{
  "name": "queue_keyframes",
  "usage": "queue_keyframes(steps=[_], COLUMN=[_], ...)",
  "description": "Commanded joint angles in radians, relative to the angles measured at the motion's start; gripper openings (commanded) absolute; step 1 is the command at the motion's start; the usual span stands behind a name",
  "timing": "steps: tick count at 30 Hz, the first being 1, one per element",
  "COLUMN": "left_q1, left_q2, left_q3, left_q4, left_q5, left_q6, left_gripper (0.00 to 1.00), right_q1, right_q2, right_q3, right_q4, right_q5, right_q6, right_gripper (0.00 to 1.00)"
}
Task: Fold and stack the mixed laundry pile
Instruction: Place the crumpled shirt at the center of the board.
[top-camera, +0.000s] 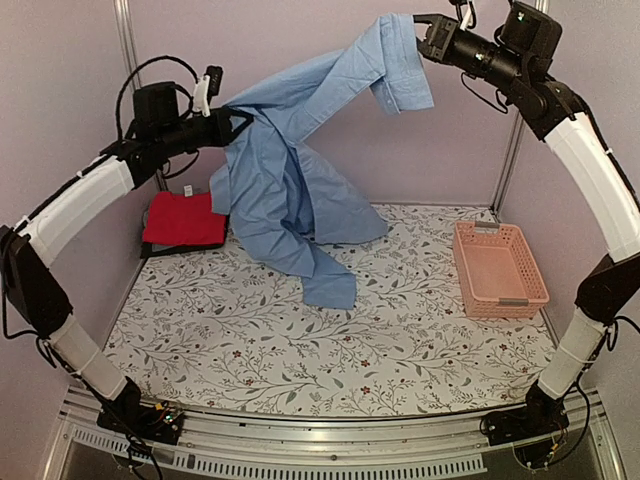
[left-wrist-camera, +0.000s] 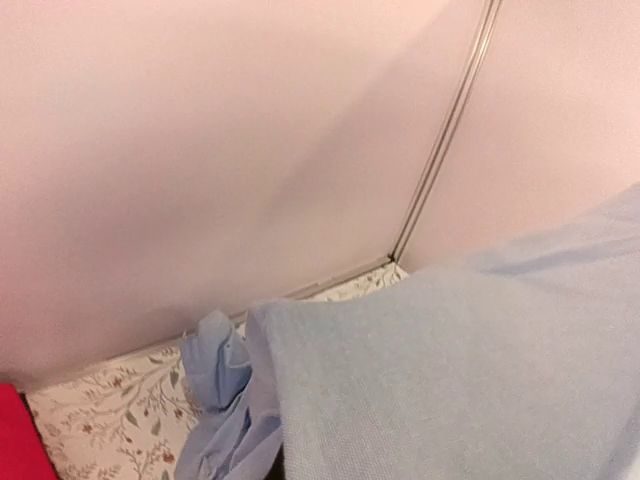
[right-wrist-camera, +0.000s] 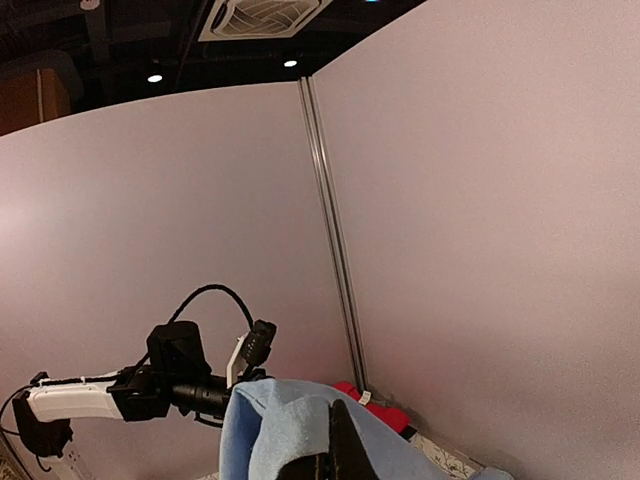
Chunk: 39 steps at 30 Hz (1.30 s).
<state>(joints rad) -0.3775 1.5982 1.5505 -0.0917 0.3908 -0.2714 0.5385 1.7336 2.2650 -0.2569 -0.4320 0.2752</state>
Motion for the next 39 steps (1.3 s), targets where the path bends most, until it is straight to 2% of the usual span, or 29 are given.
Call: queue_keyframes(steps=[1,3,7,11,14,18,22,25,27,30,32,37,39], left_q1=[0.008,0.001,-0.005,-0.026,-0.123,-0.287,-0.445,-0.501,-0.503,-0.469,-0.399,-0.147,-0.053], left_q2=[-0.085,-0.118,-0.193,-0.125,-0.043,0.066,0.225,0.317,0.321,0.254,0.162,-0.188,-0.284], left_q3=[0.231,0.315,0.377,0.510,0.587,0.646,0.856,0.981,0.988,0.915,0.767,0.072,-0.174], left_q4=[-0.177,-0.169,-0.098,-0.149,-0.210,-0.195,-0.159,-0.035,0.052,0.094,0.140,0.304,0.272], left_q5=[-0.057,-0.059,-0.081,0.039,0.109,0.185,0.226,0.269,0.271,0.247,0.245,0.287,0.285], left_q6=[0.046,0.067,0.073,0.014,0.010,-0.028,-0.078,-0.160,-0.200,-0.206,-0.256,-0.451,-0.481], left_gripper=[0.00,0.00,0.00,0.00,0.00,0.00,0.00,0.00,0.00,0.00,0.00,0.00,0.00], right_q1=[-0.008,-0.008,-0.008,-0.015,-0.063,-0.124,-0.161,-0.165,-0.166,-0.166,-0.165,-0.126,-0.054], right_q2=[-0.021,-0.011,-0.006,-0.050,-0.095,-0.187,-0.279,-0.332,-0.347,-0.343,-0.316,-0.181,-0.099], right_q3=[-0.007,-0.009,-0.037,-0.095,-0.137,-0.210,-0.255,-0.268,-0.268,-0.264,-0.248,-0.233,-0.201], right_q4=[0.139,0.178,0.247,0.223,0.191,0.183,0.169,0.172,0.183,0.216,0.230,0.330,0.347], right_q5=[-0.050,-0.086,-0.179,-0.126,-0.072,0.009,0.129,0.206,0.229,0.216,0.174,-0.009,-0.051], right_q6=[0.072,0.116,0.200,0.180,0.162,0.121,0.062,0.019,0.013,0.016,0.041,0.181,0.207], right_gripper=[0.00,0.00,0.00,0.00,0.00,0.00,0.00,0.00,0.00,0.00,0.00,0.00,0.00])
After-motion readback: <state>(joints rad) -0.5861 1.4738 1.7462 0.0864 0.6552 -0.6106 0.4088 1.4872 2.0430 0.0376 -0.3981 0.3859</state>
